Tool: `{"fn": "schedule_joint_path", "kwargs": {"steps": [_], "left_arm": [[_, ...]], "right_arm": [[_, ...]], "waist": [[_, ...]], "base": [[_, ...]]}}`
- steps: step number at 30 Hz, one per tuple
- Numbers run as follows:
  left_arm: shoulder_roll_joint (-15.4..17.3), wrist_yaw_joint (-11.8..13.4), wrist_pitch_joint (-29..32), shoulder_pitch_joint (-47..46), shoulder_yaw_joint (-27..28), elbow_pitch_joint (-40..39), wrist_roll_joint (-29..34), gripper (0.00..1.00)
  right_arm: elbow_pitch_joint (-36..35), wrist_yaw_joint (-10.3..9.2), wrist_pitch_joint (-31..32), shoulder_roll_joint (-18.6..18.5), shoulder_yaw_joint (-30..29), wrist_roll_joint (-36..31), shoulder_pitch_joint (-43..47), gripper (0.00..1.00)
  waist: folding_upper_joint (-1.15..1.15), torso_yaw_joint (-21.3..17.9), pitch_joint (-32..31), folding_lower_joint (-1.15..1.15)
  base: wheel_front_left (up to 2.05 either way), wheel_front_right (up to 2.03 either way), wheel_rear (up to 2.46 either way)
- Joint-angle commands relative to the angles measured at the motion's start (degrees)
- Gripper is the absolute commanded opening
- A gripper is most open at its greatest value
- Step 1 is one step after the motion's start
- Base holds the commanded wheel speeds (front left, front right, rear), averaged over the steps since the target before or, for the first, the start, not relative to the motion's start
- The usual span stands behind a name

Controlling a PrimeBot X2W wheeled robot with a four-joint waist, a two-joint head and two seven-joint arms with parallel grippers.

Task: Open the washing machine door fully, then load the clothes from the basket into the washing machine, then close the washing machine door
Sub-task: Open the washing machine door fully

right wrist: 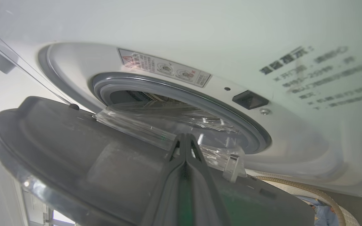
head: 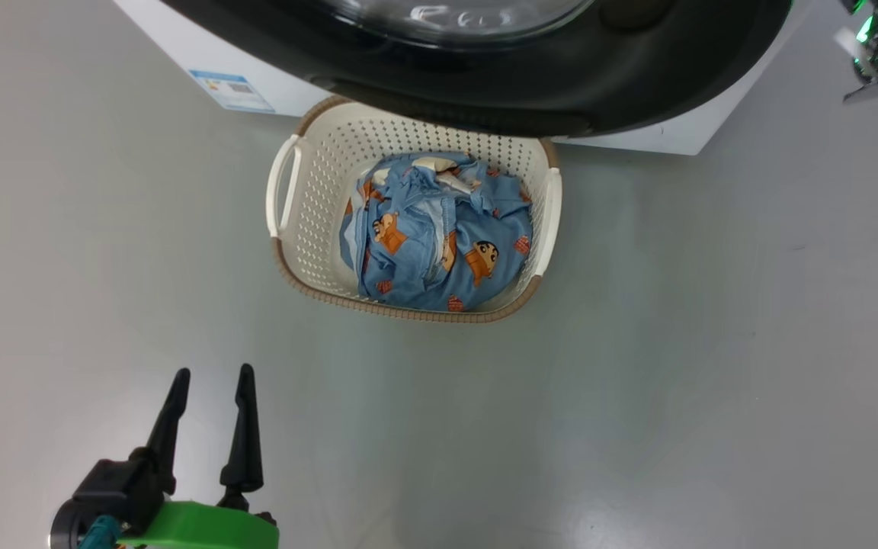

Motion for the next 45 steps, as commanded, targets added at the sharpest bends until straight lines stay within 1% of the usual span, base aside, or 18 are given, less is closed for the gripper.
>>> {"fn": "schedule_joint_path", "kwargs": {"steps": [1, 11, 17, 26, 35, 45], "left_arm": [[1.0, -0.3, -0.4, -0.5, 2.4, -0.8, 0.4, 1.00], [1.0, -0.5, -0.4, -0.4, 3.5, -0.6, 1.0, 1.00], [1.0, -0.7, -0.4, -0.2, 4.1, -0.2, 1.0, 1.00], [1.0, -1.4, -0.4, 0.2, 5.0, 0.8, 1.0, 1.00], [1.0, -1.5, -0.4, 1.4, 4.7, 1.7, 0.1, 1.00], [1.0, -1.6, -0.4, 1.7, 3.2, 2.5, -1.9, 1.00]], "right_arm": [[-2.7, 0.19, 1.3, 3.0, 2.2, 0.5, 1.5, 0.00], [-6.3, 0.19, 5.1, 4.9, 6.1, 2.1, 4.6, 0.00], [-9.9, 0.19, 7.8, 6.2, 8.4, 3.0, 7.7, 0.00], [-16.2, 0.19, 12.1, 8.5, 13.8, 3.0, 13.8, 0.00], [-18.9, 0.19, 13.2, 11.1, 17.5, 2.8, 18.3, 0.00], [-17.2, 0.19, 12.1, 16.2, 21.7, 2.3, 22.6, 0.00]], "waist": [[0.00, -0.7, -0.7, 0.00], [0.00, -3.2, -2.6, 0.00], [0.00, -4.4, -4.2, 0.00], [0.00, -5.2, -8.0, 0.00], [0.00, -4.4, -12.1, 0.00], [0.00, -0.6, -16.7, 0.00]], "base": [[0.00, 0.00, 0.00], [0.00, 0.00, 0.00], [0.00, 0.00, 0.00], [0.00, 0.00, 0.00], [0.00, 0.00, 0.00], [0.00, 0.00, 0.00]]}}
